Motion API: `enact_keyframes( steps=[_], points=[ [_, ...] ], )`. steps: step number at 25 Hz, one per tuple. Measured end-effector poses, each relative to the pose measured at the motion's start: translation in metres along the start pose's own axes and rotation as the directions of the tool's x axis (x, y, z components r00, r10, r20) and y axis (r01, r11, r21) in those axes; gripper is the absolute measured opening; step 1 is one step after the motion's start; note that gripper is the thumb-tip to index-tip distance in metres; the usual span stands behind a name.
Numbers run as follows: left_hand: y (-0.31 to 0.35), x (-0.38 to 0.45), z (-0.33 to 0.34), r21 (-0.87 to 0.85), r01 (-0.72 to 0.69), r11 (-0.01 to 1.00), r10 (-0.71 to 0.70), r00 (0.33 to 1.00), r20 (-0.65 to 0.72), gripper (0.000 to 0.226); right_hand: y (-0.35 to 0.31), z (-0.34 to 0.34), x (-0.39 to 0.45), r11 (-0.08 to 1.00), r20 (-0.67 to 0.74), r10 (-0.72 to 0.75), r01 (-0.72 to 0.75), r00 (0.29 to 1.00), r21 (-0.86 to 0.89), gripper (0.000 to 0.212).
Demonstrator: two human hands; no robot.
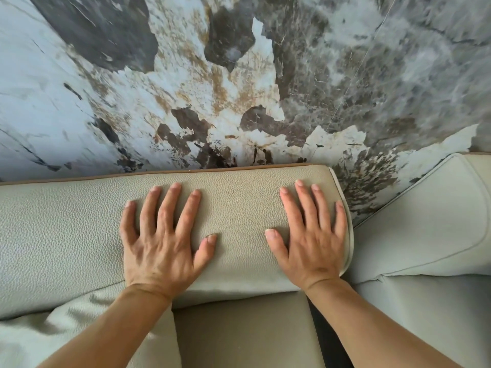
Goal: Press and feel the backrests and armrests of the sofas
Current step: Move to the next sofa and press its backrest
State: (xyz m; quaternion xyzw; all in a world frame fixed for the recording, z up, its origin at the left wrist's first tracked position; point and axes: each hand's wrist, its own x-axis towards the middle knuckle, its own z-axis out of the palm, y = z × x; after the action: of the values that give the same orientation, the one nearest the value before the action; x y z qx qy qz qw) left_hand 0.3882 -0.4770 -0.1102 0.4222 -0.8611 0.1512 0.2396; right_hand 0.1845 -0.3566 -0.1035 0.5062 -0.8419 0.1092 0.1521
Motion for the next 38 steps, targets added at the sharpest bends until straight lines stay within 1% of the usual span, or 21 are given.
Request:
enact_keyframes(
  steps=[10, 18, 22, 25, 27, 30, 32, 34, 38],
  points=[
    [-0.004, 0.027, 0.018, -0.019, 0.044, 0.999, -0.043, 0.998, 0.035, 0.072, 0.002, 0.019, 0.039, 1.0, -0.013, -0.028, 0.028, 1.0, 0.007, 0.069],
    [-0.004, 0.032, 0.018, -0.047, 0.045, 0.998, -0.042, 0.997, 0.065, 0.071, 0.001, 0.025, 0.043, 0.999, -0.035, -0.033, 0.033, 0.999, -0.002, 0.069],
    [-0.005, 0.033, 0.02, -0.03, 0.035, 0.999, -0.033, 0.997, 0.064, 0.071, 0.001, 0.025, 0.044, 0.999, -0.024, -0.038, 0.038, 0.999, 0.005, 0.069],
    [-0.005, 0.033, 0.017, -0.027, 0.037, 0.999, -0.033, 0.992, 0.121, 0.071, 0.0, 0.022, 0.043, 0.999, 0.013, -0.046, 0.046, 0.999, 0.012, 0.07],
    [-0.004, 0.034, 0.011, -0.04, 0.047, 0.998, -0.039, 0.981, 0.189, 0.072, 0.0, 0.017, 0.043, 0.999, 0.065, -0.048, 0.048, 0.997, -0.003, 0.071],
    [-0.004, 0.038, -0.005, -0.03, 0.061, 0.998, -0.049, 0.951, 0.305, 0.075, 0.0, 0.005, 0.044, 0.997, 0.15, -0.049, 0.057, 0.987, -0.051, 0.071],
    [-0.004, 0.038, -0.019, -0.03, 0.078, 0.997, -0.061, 0.927, 0.369, 0.076, 0.001, -0.003, 0.041, 0.996, 0.178, -0.051, 0.064, 0.983, -0.064, 0.07],
    [-0.003, 0.031, -0.038, -0.026, 0.108, 0.994, -0.089, 0.913, 0.398, 0.073, -0.003, -0.015, 0.034, 0.997, 0.183, -0.053, 0.061, 0.982, -0.037, 0.069],
    [-0.012, 0.011, -0.092, -0.008, 0.084, 0.996, -0.074, 0.913, 0.402, 0.068, -0.017, -0.054, 0.015, 0.996, 0.196, -0.088, 0.083, 0.977, 0.034, 0.069]
  ],
)
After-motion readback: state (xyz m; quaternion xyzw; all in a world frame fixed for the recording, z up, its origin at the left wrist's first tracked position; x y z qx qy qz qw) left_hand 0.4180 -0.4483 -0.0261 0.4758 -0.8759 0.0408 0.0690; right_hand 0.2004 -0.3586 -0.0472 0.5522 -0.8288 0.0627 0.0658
